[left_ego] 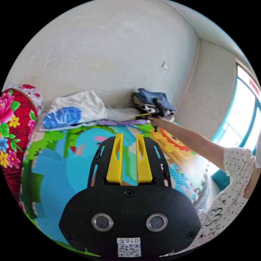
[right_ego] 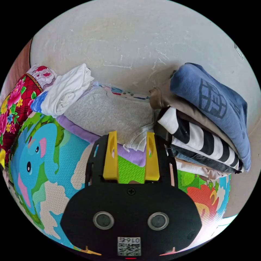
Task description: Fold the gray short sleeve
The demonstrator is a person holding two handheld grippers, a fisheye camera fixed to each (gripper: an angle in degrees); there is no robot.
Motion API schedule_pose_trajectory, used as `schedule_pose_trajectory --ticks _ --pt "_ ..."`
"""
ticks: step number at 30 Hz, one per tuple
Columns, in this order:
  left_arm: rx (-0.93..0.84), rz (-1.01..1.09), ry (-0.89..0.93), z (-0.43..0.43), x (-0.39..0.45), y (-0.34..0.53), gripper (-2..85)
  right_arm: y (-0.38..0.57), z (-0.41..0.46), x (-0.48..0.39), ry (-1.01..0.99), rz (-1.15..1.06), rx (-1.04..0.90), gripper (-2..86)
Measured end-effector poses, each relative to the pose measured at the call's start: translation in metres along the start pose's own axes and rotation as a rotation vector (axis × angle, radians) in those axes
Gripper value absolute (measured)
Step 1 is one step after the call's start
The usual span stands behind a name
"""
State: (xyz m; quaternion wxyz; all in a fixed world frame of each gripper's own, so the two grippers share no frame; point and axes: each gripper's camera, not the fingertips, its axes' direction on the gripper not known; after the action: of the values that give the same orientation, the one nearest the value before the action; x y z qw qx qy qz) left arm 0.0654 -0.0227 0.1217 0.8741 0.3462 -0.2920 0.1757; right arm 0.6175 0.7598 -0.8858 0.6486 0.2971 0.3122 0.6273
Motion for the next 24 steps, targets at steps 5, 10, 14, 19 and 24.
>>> schedule_pose_trajectory --ticks 5,10,14,19,24 --pt "0.047 0.038 0.005 -0.010 0.069 0.028 7.5 0.026 0.001 0.018 -0.010 -0.028 0.084 2.6" --pt "0.024 -0.036 -0.111 -0.016 0.094 0.045 7.7 0.073 -0.067 0.011 -0.075 -0.153 0.248 1.2" --pt "0.001 -0.103 -0.086 -0.017 0.119 0.064 7.8 0.165 -0.140 -0.004 -0.164 -0.348 0.252 1.1" --pt "-0.007 -0.109 -0.038 -0.011 0.166 0.087 7.8 0.310 -0.191 -0.031 -0.257 -0.578 0.146 1.8" --pt "-0.147 -0.004 0.015 0.026 0.233 0.095 8.1 0.431 -0.233 -0.042 -0.453 -0.647 0.186 5.2"
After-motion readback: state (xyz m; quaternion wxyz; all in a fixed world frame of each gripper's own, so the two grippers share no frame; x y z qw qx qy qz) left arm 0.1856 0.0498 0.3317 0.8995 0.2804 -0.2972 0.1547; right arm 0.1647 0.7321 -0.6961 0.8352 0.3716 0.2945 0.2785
